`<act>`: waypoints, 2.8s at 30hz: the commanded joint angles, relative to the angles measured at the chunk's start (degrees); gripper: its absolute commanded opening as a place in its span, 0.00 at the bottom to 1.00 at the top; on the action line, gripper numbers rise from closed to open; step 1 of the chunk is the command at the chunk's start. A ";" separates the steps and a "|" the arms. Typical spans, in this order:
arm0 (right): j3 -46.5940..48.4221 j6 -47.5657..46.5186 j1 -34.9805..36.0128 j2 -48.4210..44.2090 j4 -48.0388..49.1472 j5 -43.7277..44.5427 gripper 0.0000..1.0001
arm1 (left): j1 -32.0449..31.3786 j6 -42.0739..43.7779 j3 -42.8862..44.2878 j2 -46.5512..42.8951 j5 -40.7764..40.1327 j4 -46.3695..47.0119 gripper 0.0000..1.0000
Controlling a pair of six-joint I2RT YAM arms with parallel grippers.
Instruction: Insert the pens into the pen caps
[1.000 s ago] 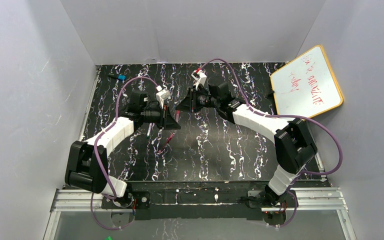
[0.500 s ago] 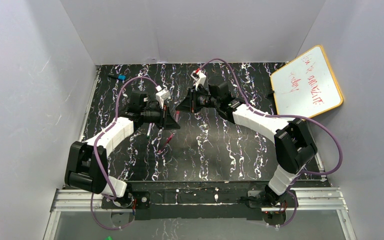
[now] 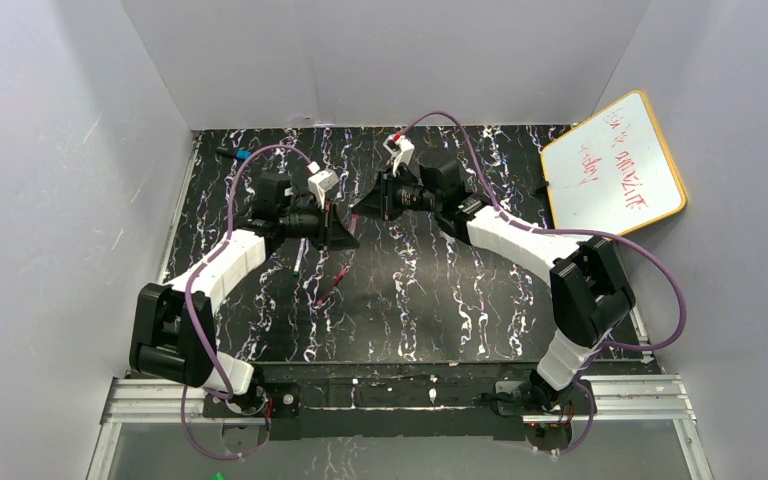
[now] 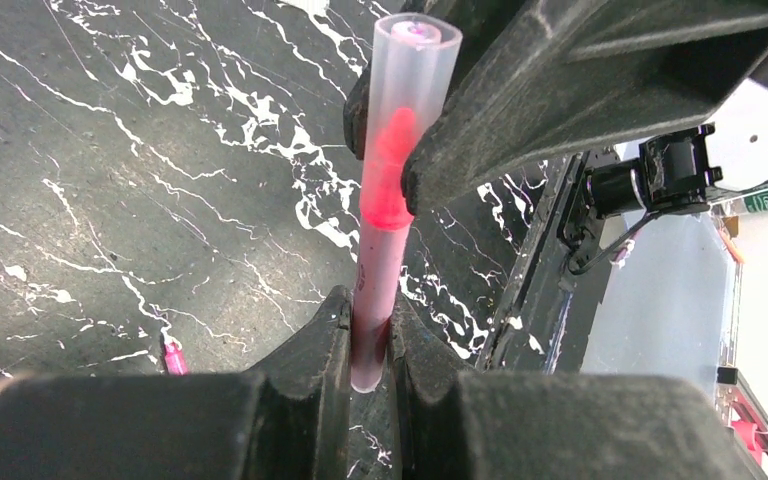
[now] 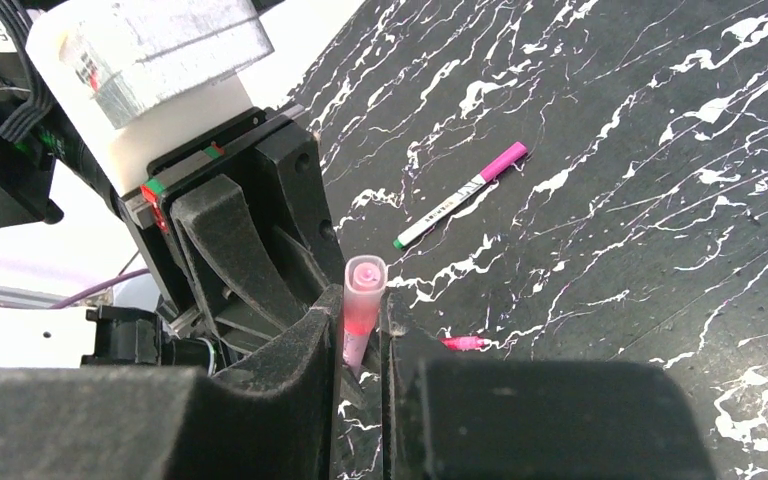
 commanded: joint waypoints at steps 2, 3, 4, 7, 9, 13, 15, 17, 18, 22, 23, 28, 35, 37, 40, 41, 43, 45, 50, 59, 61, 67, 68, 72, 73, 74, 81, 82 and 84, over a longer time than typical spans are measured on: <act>-5.35 -1.51 4.82 1.91 -21.79 -18.44 0.01 | 4.94 -3.69 10.32 -2.00 -8.28 18.67 0.00; -5.52 -1.49 4.96 1.92 -21.77 -18.47 0.01 | 4.99 -3.71 10.51 -1.98 -8.32 18.72 0.00; -5.70 -1.49 4.99 1.90 -21.68 -18.56 0.01 | 5.03 -3.71 10.83 -1.97 -8.33 18.73 0.00; -6.14 -1.58 5.07 1.89 -21.52 -18.67 0.01 | 5.19 -3.71 11.35 -1.76 -8.23 18.76 0.00; -6.23 -1.66 5.08 1.93 -21.56 -18.68 0.01 | 5.29 -3.63 11.76 -1.58 -8.00 18.48 0.00; -6.13 -1.75 5.15 1.92 -21.42 -18.72 0.01 | 5.38 -3.12 11.38 -1.69 -7.85 17.69 0.00; -6.03 -1.71 5.12 1.78 -21.16 -18.75 0.01 | 5.38 -3.01 10.70 -1.94 -7.98 17.49 0.00; -6.09 -1.54 5.08 1.44 -20.74 -18.46 0.01 | 5.38 -2.93 9.83 -2.19 -8.16 17.32 0.00; -6.23 -1.31 5.03 1.08 -20.21 -18.25 0.01 | 5.38 -2.86 9.42 -2.34 -8.35 17.12 0.00; -6.89 -0.54 4.38 -1.86 -17.00 -16.83 0.01 | 5.47 -1.55 8.32 -2.59 -9.95 13.90 0.00; -7.17 -0.31 3.99 -3.02 -15.93 -16.01 0.01 | 5.47 -0.88 8.13 -2.59 -10.50 12.55 0.00; -8.89 0.35 1.08 -10.83 -11.95 -7.77 0.25 | 5.47 2.51 6.73 -2.59 -13.19 4.98 0.00; -8.63 0.03 -1.53 -16.22 -11.09 -0.99 0.39 | 5.47 5.17 2.80 -2.15 -16.76 -5.05 0.00; -9.41 0.05 -1.73 -17.46 -10.82 -0.07 0.40 | 5.47 5.66 1.89 -0.76 -16.51 -7.61 0.00; -10.57 -0.12 -2.03 -18.95 -10.76 0.88 0.40 | 5.43 5.63 -0.32 0.44 -17.82 -9.46 0.00; -10.81 -0.27 -2.18 -19.39 -10.89 0.99 0.40 | 5.39 5.51 -1.08 0.50 -18.84 -9.47 0.00; -11.33 -0.85 -2.41 -20.32 -11.36 1.36 0.40 | 5.38 4.98 -2.21 0.72 -20.88 -9.86 0.00; -12.01 -1.27 -2.64 -21.48 -11.40 1.68 0.40 | 5.39 4.55 -2.68 1.54 -22.23 -10.49 0.00; -13.58 -1.58 -3.28 -23.90 -11.40 2.94 0.42 | 5.38 3.70 -2.34 5.58 -25.44 -12.53 0.00; -15.96 -1.82 -4.30 -26.14 -12.89 3.28 0.43 | 5.38 2.79 -0.12 11.72 -27.53 -15.64 0.00; -16.42 -1.84 -4.54 -26.40 -12.90 3.13 0.44 | 5.38 2.83 -0.15 12.52 -27.81 -16.02 0.00; -17.41 -1.88 -5.15 -26.79 -12.66 2.39 0.44 | 5.37 3.14 0.21 13.14 -28.80 -16.59 0.09; -17.63 -1.80 -5.22 -26.85 -12.56 2.24 0.44 | 5.39 3.22 0.24 13.14 -29.05 -16.75 0.12; -18.51 -1.41 -5.42 -27.16 -12.18 1.84 0.43 | 5.38 3.78 0.47 12.76 -30.27 -17.46 0.24; -18.77 -1.34 -5.45 -27.30 -12.05 1.80 0.43 | 5.31 3.96 0.56 12.71 -30.50 -17.71 0.26; -18.91 -1.27 -5.49 -27.43 -11.98 1.80 0.43 | 5.38 4.12 0.59 12.64 -30.84 -17.98 0.28; -19.71 -1.06 -5.90 -27.94 -11.94 1.27 0.43 | 5.37 4.74 1.32 11.43 -31.33 -18.72 0.31; -19.84 -0.97 -5.95 -27.97 -11.94 1.20 0.43 | 5.38 4.77 1.59 10.35 -31.13 -18.71 0.32; -20.06 -1.01 -6.08 -28.16 -12.01 1.20 0.43 | 5.30 5.24 2.20 8.23 -29.39 -18.75 0.31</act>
